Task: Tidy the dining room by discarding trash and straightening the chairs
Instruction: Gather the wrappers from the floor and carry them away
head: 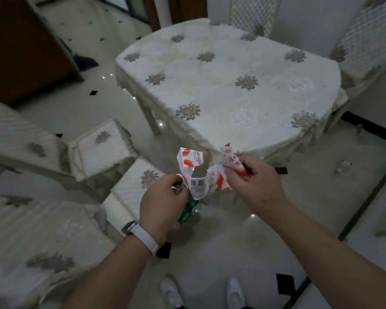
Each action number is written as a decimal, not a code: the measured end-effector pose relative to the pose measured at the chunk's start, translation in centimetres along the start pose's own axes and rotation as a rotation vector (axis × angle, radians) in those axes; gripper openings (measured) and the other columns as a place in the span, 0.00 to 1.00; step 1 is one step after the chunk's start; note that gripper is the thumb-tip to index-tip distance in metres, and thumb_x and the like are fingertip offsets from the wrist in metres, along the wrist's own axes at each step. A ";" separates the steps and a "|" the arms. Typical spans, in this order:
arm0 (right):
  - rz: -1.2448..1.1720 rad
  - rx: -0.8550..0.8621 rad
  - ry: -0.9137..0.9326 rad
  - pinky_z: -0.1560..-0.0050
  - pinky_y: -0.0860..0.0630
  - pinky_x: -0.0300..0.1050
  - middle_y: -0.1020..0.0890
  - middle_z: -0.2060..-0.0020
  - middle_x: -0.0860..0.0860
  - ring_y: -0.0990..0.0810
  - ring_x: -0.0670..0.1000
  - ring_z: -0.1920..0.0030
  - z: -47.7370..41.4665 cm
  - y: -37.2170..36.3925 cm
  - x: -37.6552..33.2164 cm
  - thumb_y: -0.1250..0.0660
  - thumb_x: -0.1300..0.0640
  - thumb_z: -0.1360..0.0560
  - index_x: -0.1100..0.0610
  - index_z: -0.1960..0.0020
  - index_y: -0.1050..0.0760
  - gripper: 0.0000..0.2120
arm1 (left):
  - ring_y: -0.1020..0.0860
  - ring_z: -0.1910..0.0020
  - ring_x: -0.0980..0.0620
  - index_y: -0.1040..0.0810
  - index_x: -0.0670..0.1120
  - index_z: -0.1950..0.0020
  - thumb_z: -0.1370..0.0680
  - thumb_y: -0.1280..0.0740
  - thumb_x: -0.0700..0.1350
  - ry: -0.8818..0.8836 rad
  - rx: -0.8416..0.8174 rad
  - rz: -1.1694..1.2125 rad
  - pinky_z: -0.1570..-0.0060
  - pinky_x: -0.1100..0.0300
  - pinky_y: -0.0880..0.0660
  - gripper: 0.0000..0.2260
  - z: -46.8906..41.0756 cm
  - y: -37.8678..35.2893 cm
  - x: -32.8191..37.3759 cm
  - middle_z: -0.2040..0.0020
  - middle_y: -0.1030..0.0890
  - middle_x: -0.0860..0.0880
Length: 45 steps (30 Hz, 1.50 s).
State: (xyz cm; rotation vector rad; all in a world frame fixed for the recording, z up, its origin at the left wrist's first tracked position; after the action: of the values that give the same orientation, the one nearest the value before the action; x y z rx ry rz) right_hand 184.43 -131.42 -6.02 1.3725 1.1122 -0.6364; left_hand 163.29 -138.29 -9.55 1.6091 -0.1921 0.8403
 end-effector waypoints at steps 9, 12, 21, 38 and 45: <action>-0.011 -0.309 0.234 0.64 0.28 0.50 0.23 0.69 0.50 0.26 0.50 0.66 5.8 -16.4 -14.2 0.30 0.53 0.28 0.56 0.61 0.21 0.07 | 0.22 0.61 0.55 0.25 0.56 0.63 0.26 0.31 0.48 0.176 0.179 0.083 0.64 0.57 0.27 0.07 6.8 13.4 -12.4 0.61 0.21 0.56; -0.015 -0.394 0.255 0.64 0.27 0.50 0.22 0.69 0.49 0.25 0.49 0.66 8.9 -22.8 -17.3 0.30 0.55 0.28 0.56 0.61 0.22 0.06 | 0.21 0.60 0.60 0.20 0.55 0.56 0.26 0.29 0.48 0.215 0.210 0.268 0.61 0.58 0.24 0.01 10.0 18.1 -16.8 0.59 0.19 0.57; -0.014 -0.550 0.294 0.67 0.31 0.44 0.24 0.70 0.49 0.28 0.49 0.68 18.1 -37.7 -25.1 0.31 0.58 0.28 0.52 0.66 0.26 0.09 | 0.18 0.59 0.54 0.17 0.48 0.47 0.24 0.32 0.41 0.366 0.249 0.856 0.62 0.61 0.23 0.08 19.0 26.0 -29.5 0.55 0.15 0.46; -0.079 -0.838 0.303 0.70 0.35 0.34 0.24 0.72 0.45 0.30 0.42 0.72 22.8 -55.9 -32.9 0.30 0.56 0.25 0.51 0.66 0.26 0.11 | 0.17 0.65 0.45 0.20 0.44 0.54 0.26 0.29 0.34 0.638 0.737 1.015 0.66 0.56 0.22 0.06 27.5 38.0 -48.0 0.63 0.16 0.45; -0.132 -0.938 0.293 0.70 0.34 0.39 0.24 0.67 0.55 0.31 0.44 0.72 19.9 -66.1 -36.7 0.32 0.56 0.25 0.57 0.60 0.23 0.07 | 0.18 0.63 0.43 0.19 0.44 0.54 0.25 0.29 0.35 0.741 0.861 0.928 0.58 0.48 0.22 0.05 26.0 44.2 -54.8 0.61 0.16 0.42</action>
State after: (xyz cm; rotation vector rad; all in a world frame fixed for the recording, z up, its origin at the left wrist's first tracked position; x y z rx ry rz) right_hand 116.18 -169.53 -5.22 0.5816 1.4784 0.0452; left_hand 109.47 -190.59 -7.56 1.8225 -0.0223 2.4247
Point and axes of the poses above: each hand's wrist, its own z-axis away from the middle knuckle, its own y-axis out of the back of the hand, x = y × z, the point moved 10 cm from there along -z, towards the middle knuckle
